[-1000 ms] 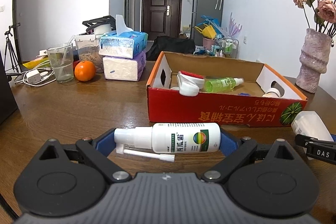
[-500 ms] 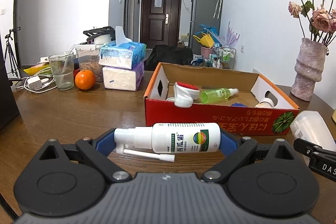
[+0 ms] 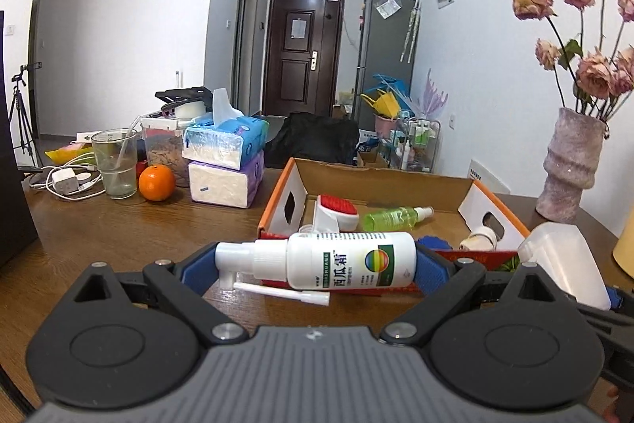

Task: Organize rigid objects
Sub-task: 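Carry the spray bottle with the left gripper while the right gripper carries the container toward the box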

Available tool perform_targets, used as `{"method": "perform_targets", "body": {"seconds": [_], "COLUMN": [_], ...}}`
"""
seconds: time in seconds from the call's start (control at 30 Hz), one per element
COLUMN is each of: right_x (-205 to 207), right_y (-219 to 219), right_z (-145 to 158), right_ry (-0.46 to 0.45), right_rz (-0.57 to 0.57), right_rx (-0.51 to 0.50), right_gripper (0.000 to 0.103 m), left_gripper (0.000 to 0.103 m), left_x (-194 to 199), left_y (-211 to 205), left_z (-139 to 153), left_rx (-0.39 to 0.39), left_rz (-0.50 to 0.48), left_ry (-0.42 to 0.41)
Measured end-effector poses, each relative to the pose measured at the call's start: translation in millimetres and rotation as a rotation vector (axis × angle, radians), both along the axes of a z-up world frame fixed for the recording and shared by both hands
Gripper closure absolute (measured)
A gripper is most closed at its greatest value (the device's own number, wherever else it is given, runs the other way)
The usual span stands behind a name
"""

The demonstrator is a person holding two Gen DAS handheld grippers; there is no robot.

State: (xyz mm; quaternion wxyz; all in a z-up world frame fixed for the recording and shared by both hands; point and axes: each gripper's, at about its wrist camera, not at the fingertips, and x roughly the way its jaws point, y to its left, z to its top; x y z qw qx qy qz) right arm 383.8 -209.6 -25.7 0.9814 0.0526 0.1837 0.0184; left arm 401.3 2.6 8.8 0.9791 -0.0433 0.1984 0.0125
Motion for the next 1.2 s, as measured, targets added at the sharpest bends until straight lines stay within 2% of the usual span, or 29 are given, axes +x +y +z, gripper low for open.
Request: {"method": "perform_targets", "body": {"seconds": [0.53,0.77,1.2], "right_x": [39,56,94], "right_y": [5,10,3], "right_z": [9,8,2], "right_ry": [-0.036,-0.042,-0.036], "right_rz": [0.026,0.051,0.047], "right_rx": [0.018,0.012,0.015], "right_gripper": [0.040,0.040,0.040], "left_gripper": [0.005,0.005,0.005], "left_x": [40,60,96], "left_y": [-7,-5,-9], "left_z": [15,17,14], "left_rx": [-0.032,-0.065,-0.071], "left_rz": [0.042,0.054,0.058], "left_ry": [-0.036,-0.034,-0.031]}}
